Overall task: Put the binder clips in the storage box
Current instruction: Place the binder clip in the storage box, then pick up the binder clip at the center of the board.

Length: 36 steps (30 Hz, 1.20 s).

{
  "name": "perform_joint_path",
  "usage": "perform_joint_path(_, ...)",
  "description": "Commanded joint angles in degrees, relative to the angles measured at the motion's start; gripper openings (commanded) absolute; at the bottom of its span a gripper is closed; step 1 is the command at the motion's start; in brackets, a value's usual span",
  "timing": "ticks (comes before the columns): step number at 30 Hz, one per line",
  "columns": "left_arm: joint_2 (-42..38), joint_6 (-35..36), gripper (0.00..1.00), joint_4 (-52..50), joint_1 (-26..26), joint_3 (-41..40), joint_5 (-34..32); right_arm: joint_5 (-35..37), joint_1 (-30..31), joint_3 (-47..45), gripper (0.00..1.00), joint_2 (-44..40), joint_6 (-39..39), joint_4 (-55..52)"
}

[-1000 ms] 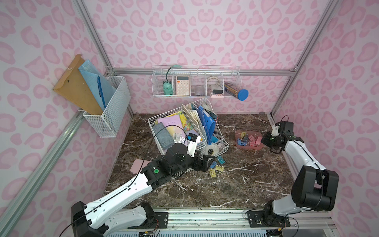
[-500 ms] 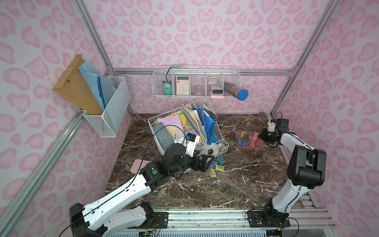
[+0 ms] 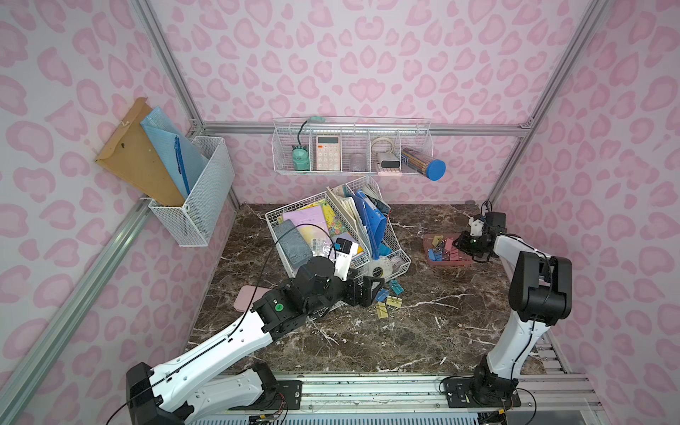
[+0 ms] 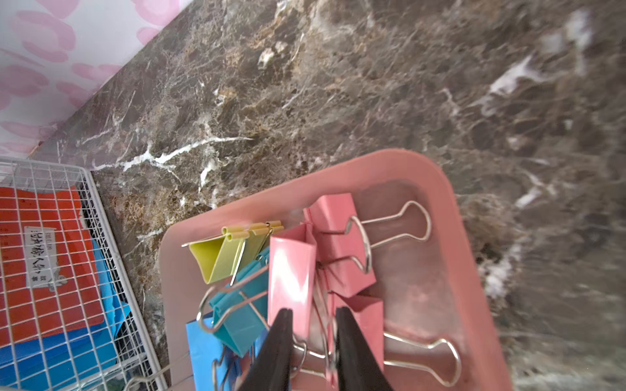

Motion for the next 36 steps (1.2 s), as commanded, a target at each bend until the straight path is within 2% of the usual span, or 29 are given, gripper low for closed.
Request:
perform_joint_path(1, -0.2, -0.2, 0.99, 0.2, 0.0, 0.3, -0.2, 4.5, 0.1, 1.3, 0.32, -2.4, -0.1, -1.2)
perform_joint_path(6, 0.2, -0.4, 0.99, 0.4, 0.0, 0.7, 0.1, 11.8, 0.1, 2.5, 0.34, -7.8, 2.2, -5.2)
perform_joint_path(10, 0.1, -0.4, 0.99, 0.2, 0.0, 0.7, -0.1, 11.0, 2.8, -4.7, 0.32, -18.7, 6.8, -4.2)
perform_joint_path(14, -0.4, -0.5, 0.99, 0.0, 0.0, 0.4, -1.9, 12.9, 12.6, -16.7, 0.31, -31.9, 13.0, -1.6)
perform_joint_path(18, -0.8, -0.6, 0.99, -1.1, 0.0, 0.4, -5.3, 15.8, 26.0, -24.0, 0.28, -37.3, 21.0, -1.9)
perform_joint_path(22, -1.7, -0.4, 0.99, -1.4, 0.0, 0.0, -7.3, 20.5, 40.0, -25.7, 0.26, -35.6, 25.5, -3.4)
perform_joint_path(25, -2.9, -1.2, 0.98, -1.2, 0.0, -1.2, -8.5, 26.3, 47.1, -22.8, 0.26, -31.0, 20.3, -5.2)
perform_joint_path(29, -4.2, -1.8, 0.99, -1.3, 0.0, -2.4, -9.3, 31.2, 51.8, -16.3, 0.25, -23.2, 11.5, -8.6)
perform_joint_path(36, -6.3, -2.3, 0.98, -2.6, 0.0, -3.3, -11.2, 33.8, 53.0, -12.8, 0.23, -15.7, 8.3, -11.3)
